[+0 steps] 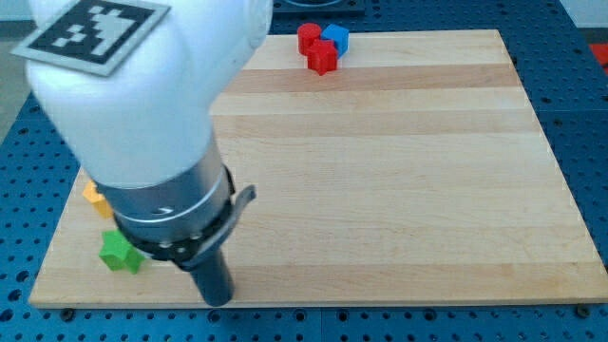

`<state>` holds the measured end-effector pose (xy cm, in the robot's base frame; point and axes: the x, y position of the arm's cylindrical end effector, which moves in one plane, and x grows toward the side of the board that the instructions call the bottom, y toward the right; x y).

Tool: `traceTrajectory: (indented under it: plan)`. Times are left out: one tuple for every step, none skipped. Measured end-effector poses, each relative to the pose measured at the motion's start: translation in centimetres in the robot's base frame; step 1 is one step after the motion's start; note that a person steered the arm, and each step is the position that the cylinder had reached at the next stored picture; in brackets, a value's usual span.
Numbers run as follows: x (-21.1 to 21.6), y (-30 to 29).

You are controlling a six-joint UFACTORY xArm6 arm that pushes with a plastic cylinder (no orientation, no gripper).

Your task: Slide the green star up and right

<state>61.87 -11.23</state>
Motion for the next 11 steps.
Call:
traceTrajectory:
  plan:
    - [0.0, -5.5]
    - [-0.9, -10.0]
    - [-3.6, -11.1]
    - [-7.2, -11.0]
    - [-10.0, -10.9]
    - [-12.8, -10.9]
    - [-13.8, -10.9]
    - [-12.5, -10.1]
    - [-11.3, -7.1]
    - [-9.9, -3.8]
    - [-8.8, -1.8]
